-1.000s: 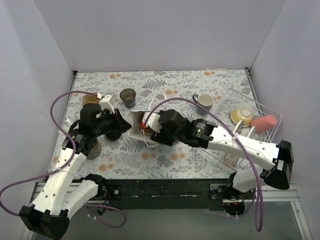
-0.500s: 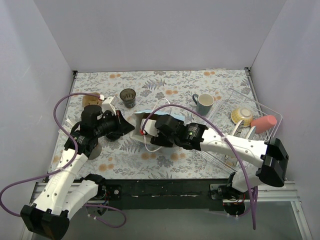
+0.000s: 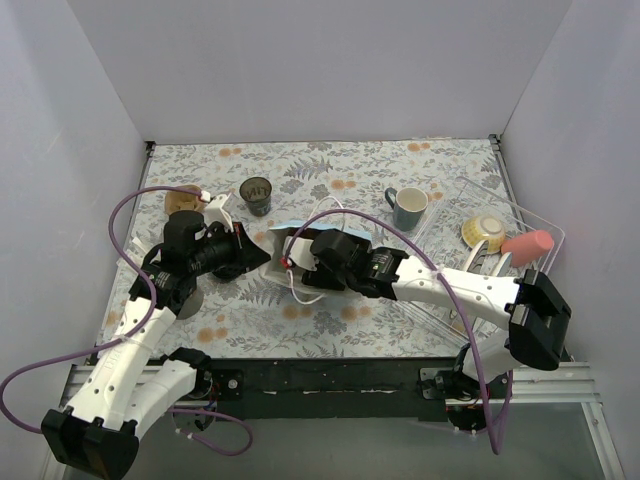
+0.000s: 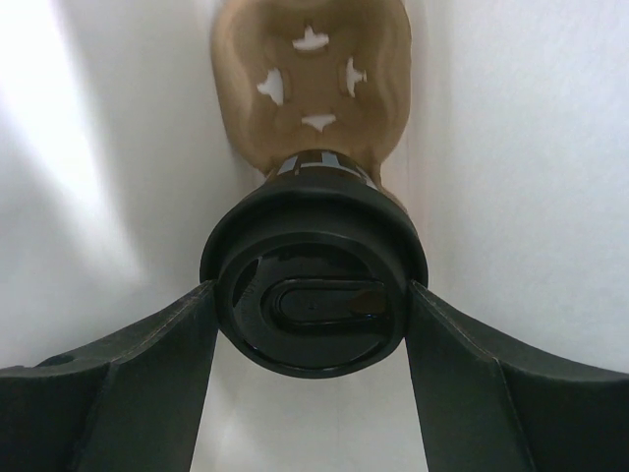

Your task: Pack the takeout coffee

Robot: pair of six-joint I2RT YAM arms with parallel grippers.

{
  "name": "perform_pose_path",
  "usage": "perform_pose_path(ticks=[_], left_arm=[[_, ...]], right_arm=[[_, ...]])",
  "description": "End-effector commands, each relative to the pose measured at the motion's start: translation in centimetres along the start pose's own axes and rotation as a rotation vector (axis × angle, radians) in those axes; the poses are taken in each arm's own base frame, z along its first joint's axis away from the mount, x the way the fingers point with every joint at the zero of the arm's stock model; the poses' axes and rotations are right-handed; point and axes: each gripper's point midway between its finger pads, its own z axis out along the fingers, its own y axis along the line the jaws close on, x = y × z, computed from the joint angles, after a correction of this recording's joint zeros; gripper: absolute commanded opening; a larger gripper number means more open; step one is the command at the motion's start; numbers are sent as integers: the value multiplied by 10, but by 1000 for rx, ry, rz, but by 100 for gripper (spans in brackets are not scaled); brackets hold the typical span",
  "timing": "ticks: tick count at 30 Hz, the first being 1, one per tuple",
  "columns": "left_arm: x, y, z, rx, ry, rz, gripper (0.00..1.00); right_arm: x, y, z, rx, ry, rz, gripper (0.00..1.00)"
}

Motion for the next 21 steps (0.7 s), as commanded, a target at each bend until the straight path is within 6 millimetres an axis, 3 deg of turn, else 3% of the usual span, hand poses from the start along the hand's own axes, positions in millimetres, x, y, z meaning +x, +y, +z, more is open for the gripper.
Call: perform_pose_path(ticks=[1, 9, 21], left_arm=[[-1, -2, -2, 12, 1, 23, 0], [1, -2, -3, 11, -4, 30, 0], [-3, 5, 0, -10, -36, 41, 0]], right_arm=[[2, -9, 6, 52, -8, 20, 29], [-18, -19, -7, 35, -71, 26, 29], [-12, -36, -32, 84, -73, -49, 29]])
